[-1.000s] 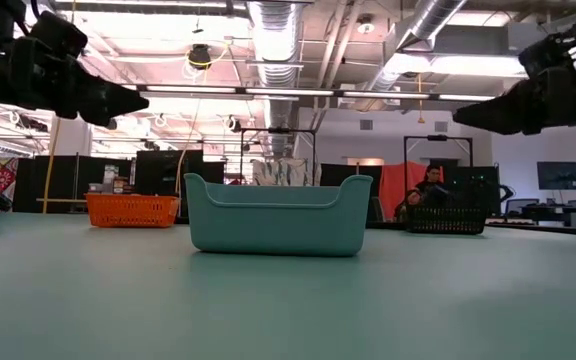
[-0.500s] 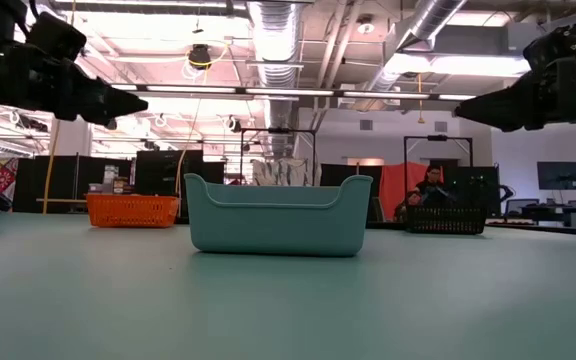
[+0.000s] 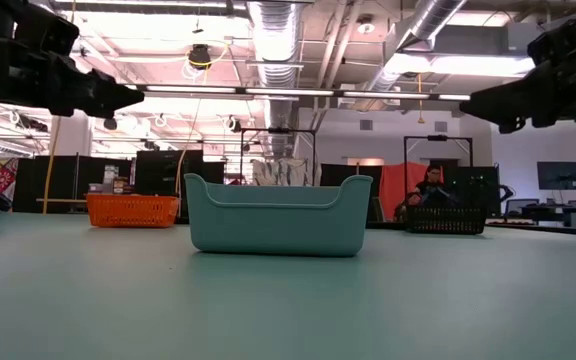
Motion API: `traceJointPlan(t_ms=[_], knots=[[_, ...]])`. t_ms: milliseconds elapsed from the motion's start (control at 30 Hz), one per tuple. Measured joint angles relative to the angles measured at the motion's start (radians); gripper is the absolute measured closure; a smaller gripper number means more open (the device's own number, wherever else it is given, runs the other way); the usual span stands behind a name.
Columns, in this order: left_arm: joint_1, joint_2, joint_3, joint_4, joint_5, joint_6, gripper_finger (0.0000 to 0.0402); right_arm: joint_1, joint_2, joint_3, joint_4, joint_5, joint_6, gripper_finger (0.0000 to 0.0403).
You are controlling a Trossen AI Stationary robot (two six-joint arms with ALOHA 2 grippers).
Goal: Sort crayons
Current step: Return to Home Position
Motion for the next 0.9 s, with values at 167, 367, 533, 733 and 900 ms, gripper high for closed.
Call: traceJointPlan(t_ms=[167,367,533,733,900], knots=[[0.000,0.000,0.000,-0.003,-0.010,-0.039,0.0244,0.017,0.000,0.000,0.012,0.000,0.005,0.0230],[0.000,0.000,0.000,-0.005,-0.023,-0.047,0.0244,0.015,0.000,0.000,0.014,0.000,0.005,0.0230],[0.000,0.000,0.000,-0.009,-0.024,-0.038,0.0244,0.015,0.000,0.000,0.015,0.000,0.005,0.0230],[0.000,0.001,0.000,-0.057,-0.025,-0.038,0.0244,0.015,0.000,0.000,0.016,0.000,0.005,0.0230],[0.000,0.003,0.000,-0.123,-0.033,-0.042,0.0244,0.015,0.000,0.000,0.016,0.000,0.005,0.0230]])
